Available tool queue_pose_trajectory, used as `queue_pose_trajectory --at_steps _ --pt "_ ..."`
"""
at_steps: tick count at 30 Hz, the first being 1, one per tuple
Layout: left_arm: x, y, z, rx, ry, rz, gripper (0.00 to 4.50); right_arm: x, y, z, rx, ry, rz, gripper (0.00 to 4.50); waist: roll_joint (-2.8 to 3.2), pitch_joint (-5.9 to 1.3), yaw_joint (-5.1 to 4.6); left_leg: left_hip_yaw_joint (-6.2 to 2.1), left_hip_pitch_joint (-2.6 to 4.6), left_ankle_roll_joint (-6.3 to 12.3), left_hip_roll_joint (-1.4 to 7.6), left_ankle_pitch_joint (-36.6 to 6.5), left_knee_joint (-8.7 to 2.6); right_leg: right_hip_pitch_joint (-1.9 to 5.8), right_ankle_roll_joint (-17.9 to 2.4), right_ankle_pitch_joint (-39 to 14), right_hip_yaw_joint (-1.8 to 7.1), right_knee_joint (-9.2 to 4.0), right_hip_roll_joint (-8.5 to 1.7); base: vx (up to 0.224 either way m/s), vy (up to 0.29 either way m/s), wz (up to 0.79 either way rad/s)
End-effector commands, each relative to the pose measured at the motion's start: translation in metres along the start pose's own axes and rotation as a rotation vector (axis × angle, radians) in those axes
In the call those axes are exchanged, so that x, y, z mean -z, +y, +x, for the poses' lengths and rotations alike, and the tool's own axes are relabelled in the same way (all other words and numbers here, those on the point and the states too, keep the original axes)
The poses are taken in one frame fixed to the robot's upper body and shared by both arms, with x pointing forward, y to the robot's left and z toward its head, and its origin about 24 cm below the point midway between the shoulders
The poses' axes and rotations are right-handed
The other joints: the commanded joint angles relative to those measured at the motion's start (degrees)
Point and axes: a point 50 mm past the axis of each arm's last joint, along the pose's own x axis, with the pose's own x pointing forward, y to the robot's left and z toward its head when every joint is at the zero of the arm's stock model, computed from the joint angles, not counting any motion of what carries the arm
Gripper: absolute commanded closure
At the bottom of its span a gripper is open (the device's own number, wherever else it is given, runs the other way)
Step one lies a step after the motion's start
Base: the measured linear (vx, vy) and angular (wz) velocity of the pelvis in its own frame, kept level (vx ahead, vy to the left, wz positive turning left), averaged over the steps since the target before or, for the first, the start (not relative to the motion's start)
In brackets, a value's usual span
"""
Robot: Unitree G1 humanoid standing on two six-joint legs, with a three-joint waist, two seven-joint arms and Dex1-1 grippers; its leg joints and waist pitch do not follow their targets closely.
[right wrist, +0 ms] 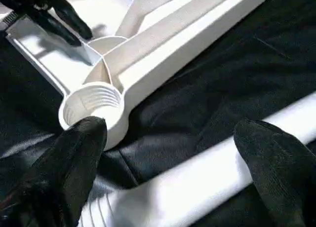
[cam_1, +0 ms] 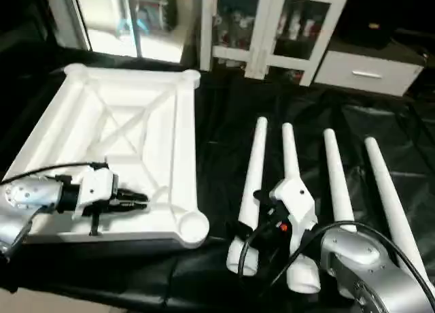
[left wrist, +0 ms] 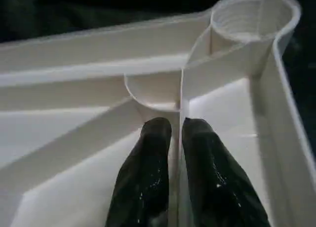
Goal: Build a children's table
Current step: Move to table
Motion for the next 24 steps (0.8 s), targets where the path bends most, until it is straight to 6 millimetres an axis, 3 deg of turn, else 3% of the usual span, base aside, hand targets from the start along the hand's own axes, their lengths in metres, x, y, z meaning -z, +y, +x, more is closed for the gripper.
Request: queue_pose_trajectory --at_steps 1,4,5,8,11,12,13,14,19,21,23,24 --pt "-0.01 0.004 -0.007 -0.024 -0.039 0.011 3.46 -0.005 -0.005 -0.003 0.024 -0.024 -0.003 0.0 0.54 -2.88 0.23 -1.23 0.18 2.99 4.55 -2.0 -4.4 2.78 -15.2 6.1 3.17 -3.24 -5.48 0.0 0.0 0.0" --pt "-0.024 0.008 -0.019 -0.092 -0.105 -0.009 3.29 -0.011 -0.007 -0.003 0.04 -0.053 0.007 0.0 0.54 -2.68 0.23 -1.22 0.17 1.86 4.68 -4.1 -4.6 2.82 -14.5 1.4 3.19 -3.54 -5.55 0.0 0.0 0.0" --pt "-0.027 0.009 -0.021 -0.106 -0.116 -0.014 3.07 -0.012 -0.007 -0.002 0.044 -0.06 0.01 0.0 0.98 -2.66 0.24 -1.32 0.12 1.23 4.67 -4.5 -4.63 2.84 -14.5 0.5 3.19 -3.6 -5.59 0.0 0.0 0.0" --pt "-0.031 0.01 -0.027 -0.143 -0.123 -0.015 2.98 -0.015 -0.008 0.0 0.07 -0.071 0.024 0.0 0.84 -2.45 0.16 -1.24 0.23 0.31 4.5 -5.7 -4.78 2.76 -13.6 -2.4 3.19 -3.91 -5.26 0.0 0.0 0.0" --pt "-0.036 0.013 -0.032 -0.218 -0.106 -0.025 2.75 -0.022 -0.012 0.003 0.145 -0.071 0.03 0.0 0.99 -2.51 0.07 -1.25 0.39 -0.67 4.44 -5.3 -4.73 2.72 -12.9 -2.6 3.26 -3.81 -5.14 0.0 0.0 0.0" --pt "-0.041 0.015 -0.03 -0.274 -0.117 -0.075 2.75 -0.024 -0.017 0.005 0.206 -0.067 0.04 0.0 1.51 -2.53 0.05 -1.29 0.51 -1.44 4.34 -5.3 -4.72 2.68 -13.0 -1.7 3.24 -3.7 -5.0 0.0 0.0 0.0" --pt "-0.042 0.015 -0.03 -0.28 -0.119 -0.081 2.75 -0.025 -0.018 0.005 0.212 -0.067 0.042 0.0 1.35 -2.56 -0.06 -1.25 0.52 -1.77 4.37 -5.3 -4.71 2.73 -13.1 -1.3 3.27 -3.6 -4.94 0.0 0.0 0.0" --pt "-0.049 0.009 -0.024 -0.288 -0.153 -0.093 2.75 -0.027 -0.022 0.004 0.251 -0.066 0.072 0.0 1.67 -2.64 0.02 -1.21 0.5 -2.18 4.28 -5.3 -4.64 2.9 -13.3 -0.5 3.31 -3.57 -4.95 0.0 0.0 0.0" --pt "-0.054 0.002 -0.002 -0.371 -0.148 -0.14 2.75 -0.024 -0.033 0.005 0.385 -0.065 0.17 0.0 1.36 -2.7 0.26 -0.99 0.26 -1.47 4.16 -3.6 -4.47 3.03 -13.2 0.9 3.38 -3.59 -4.81 0.0 0.0 0.0" --pt "-0.057 0.001 0.009 -0.469 -0.216 -0.252 2.75 -0.018 -0.037 0.009 0.432 0.008 0.25 0.0 1.82 -2.58 0.0 -1.13 0.13 -2.33 4.0 -3.8 -4.48 3.09 -13.0 -0.9 3.32 -3.66 -4.56 0.0 0.0 0.0" --pt "-0.058 -0.005 0.014 -0.48 -0.226 -0.289 2.75 -0.016 -0.036 0.012 0.418 0.042 0.272 0.0 1.59 -2.54 -0.11 -1.15 0.15 -2.53 3.99 -4.7 -4.42 3.2 -13.3 -2.4 3.32 -3.88 -4.65 0.0 0.0 0.0" --pt "-0.06 -0.011 0.016 -0.459 -0.233 -0.288 2.75 -0.015 -0.034 0.014 0.397 0.059 0.282 0.0 1.52 -2.61 0.06 -1.13 -0.03 -2.33 3.93 -4.9 -4.42 3.3 -12.3 -3.8 3.46 -4.06 -4.7 0.0 0.0 0.0"
